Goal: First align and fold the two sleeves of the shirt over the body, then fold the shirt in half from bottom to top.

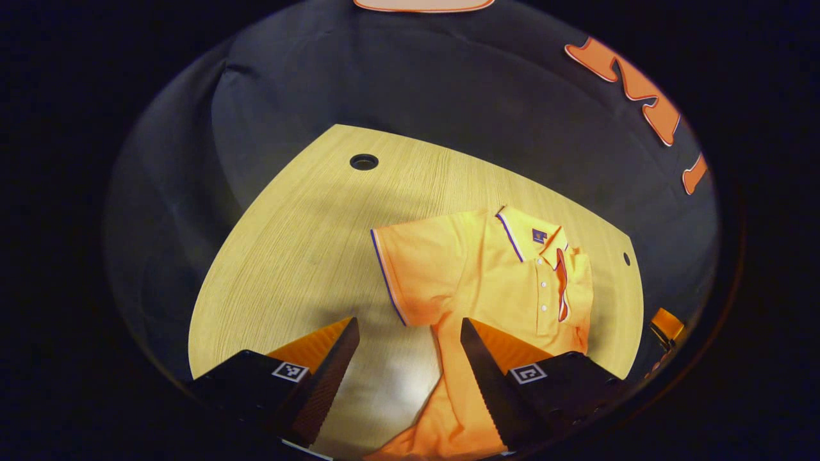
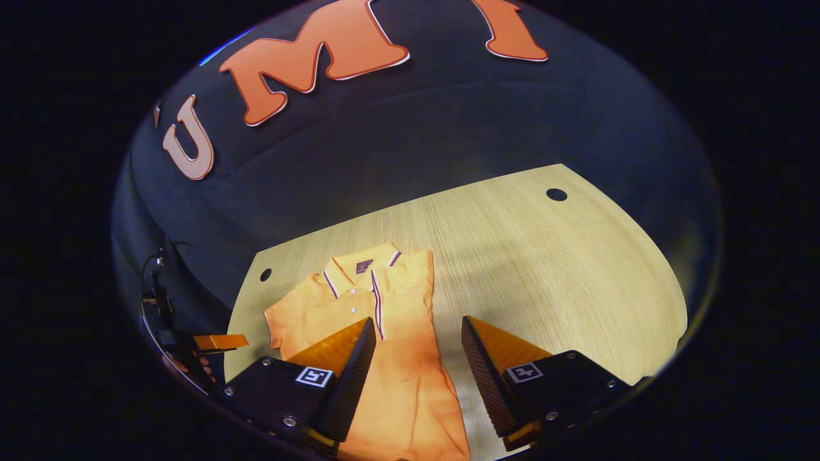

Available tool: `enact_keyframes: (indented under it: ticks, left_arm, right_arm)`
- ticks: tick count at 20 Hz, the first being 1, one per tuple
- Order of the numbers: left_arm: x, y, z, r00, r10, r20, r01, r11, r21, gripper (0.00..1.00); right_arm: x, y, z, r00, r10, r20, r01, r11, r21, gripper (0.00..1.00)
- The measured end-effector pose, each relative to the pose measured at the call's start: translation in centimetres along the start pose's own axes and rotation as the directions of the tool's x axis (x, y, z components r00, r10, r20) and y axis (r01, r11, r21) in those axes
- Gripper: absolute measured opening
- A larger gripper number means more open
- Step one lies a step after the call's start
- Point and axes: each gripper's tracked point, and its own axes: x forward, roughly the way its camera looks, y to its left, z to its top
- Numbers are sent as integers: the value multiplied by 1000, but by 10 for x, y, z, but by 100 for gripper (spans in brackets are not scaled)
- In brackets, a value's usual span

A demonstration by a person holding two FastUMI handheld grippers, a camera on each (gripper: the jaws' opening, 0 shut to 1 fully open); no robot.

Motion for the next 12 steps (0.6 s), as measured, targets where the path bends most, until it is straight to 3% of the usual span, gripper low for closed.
enact_keyframes:
  ticks: [4,6,7,8,12]
  left_arm:
    - [33,4,4,994,-10,-106,6,1000,-31,98]
    - [46,8,8,991,5,-137,-11,999,-46,97]
    - [53,8,10,989,15,-150,-23,999,-50,92]
    - [60,10,9,986,26,-167,-34,998,-51,95]
    - [84,13,-1,968,69,-242,-84,995,-50,92]
  right_arm:
    - [-18,-5,-11,998,-52,30,51,999,9,86]
    - [-27,-1,-9,997,-52,59,52,999,8,89]
    - [-31,1,-8,996,-49,76,49,999,2,92]
    - [-35,3,-7,994,-46,96,47,999,-7,93]
    - [-50,3,-13,993,-41,112,46,998,-48,96]
